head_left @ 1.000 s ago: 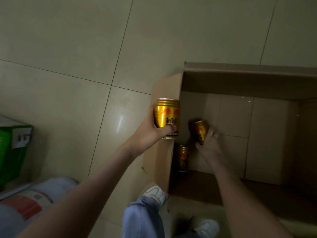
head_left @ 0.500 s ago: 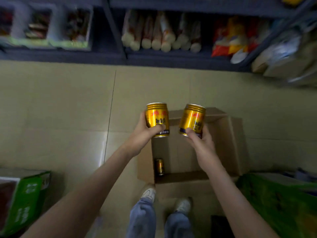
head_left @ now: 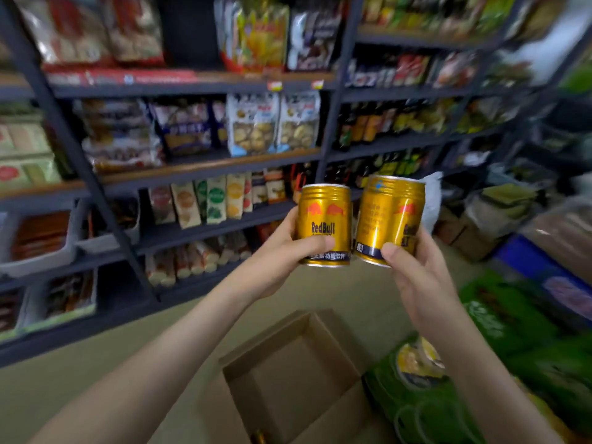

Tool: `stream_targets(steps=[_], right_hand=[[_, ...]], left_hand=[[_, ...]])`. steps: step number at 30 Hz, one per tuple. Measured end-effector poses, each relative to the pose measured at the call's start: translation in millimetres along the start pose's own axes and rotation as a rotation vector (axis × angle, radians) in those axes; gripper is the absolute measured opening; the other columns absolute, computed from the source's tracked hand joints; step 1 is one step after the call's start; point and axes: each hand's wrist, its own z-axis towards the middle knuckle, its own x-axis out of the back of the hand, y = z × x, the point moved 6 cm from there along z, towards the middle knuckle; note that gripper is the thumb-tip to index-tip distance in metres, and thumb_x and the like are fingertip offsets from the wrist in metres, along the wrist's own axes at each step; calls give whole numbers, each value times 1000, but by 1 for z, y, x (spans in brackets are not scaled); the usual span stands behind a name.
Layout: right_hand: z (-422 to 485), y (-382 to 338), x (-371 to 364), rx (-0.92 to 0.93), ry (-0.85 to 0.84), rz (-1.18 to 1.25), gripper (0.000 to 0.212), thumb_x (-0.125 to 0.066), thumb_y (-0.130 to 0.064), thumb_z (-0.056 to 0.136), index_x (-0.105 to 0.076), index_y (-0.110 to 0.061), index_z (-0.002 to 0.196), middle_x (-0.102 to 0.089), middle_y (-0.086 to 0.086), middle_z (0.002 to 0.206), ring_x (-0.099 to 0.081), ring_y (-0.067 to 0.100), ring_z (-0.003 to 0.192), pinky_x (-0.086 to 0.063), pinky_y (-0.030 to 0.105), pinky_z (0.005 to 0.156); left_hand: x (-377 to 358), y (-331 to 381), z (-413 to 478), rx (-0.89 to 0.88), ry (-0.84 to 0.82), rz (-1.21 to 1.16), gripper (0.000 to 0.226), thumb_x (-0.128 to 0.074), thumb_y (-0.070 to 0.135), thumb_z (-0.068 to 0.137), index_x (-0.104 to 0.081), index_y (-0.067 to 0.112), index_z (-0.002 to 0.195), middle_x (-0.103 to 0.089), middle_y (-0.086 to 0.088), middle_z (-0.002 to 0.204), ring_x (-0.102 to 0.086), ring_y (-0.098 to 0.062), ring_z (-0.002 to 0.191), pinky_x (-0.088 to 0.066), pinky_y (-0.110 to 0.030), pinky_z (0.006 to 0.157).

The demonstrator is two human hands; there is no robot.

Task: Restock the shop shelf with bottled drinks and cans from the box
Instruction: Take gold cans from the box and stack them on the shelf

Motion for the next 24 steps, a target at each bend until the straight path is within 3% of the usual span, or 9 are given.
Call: stream_targets(steps=[4,8,12,15,17,20,24], right_hand=[[-85,-88,53,162,114,-136,54,-75,-27,74,-52,-27,122,-68,-5,110,-64,14,104,-49,32,92],[-201,-159,116,267,253,-308,56,-73,-29,78,-48,-26,128,-67,-14,100,-64,1,91,-50,17,75],[-318,-223,185,324,475,-427,56,-74,-32,71,-49,-27,121,-67,-10,98,-65,-1,83,-50,15,70],[-389,-269,230,357,619,-499,54,-75,-22,76,-49,-21,123,-68,-4,100,-66,1,83,-51,14,68],[-431,-295,252,365,679,-553,53,-75,-29,75,-51,-25,122,-68,-6,103,-66,1,86,-50,13,68],[-488,-328,281,391,775,-640,55,-75,-42,67,-52,-37,116,-67,-12,106,-65,0,92,-51,14,72],[-553,-358,324,401,929,-714,42,-76,-35,73,-53,-41,107,-67,-26,97,-62,-10,88,-49,9,70]], left_hand=[[-103,49,-42,-88,-152,76,51,-75,20,65,-55,14,111,-72,4,86,-68,-12,77,-51,-19,61],[-223,67,-96,-148,-284,64,45,-77,15,66,-58,13,106,-73,4,84,-69,-10,78,-53,-22,68],[-355,76,-147,-161,-438,26,51,-81,21,62,-60,14,108,-71,-10,98,-68,-31,94,-54,-43,84],[-446,91,-182,-192,-551,-4,34,-75,11,76,-59,16,106,-73,-1,91,-69,-19,87,-57,-28,77],[-499,100,-204,-191,-630,-41,30,-70,15,79,-58,18,106,-74,4,86,-70,-12,81,-57,-24,71],[-570,108,-232,-167,-768,-83,46,-70,28,71,-58,15,114,-74,-1,93,-71,-16,86,-57,-28,70],[-650,118,-254,-206,-910,-68,67,-81,30,67,-53,18,128,-72,-3,109,-69,-18,98,-57,-29,73]])
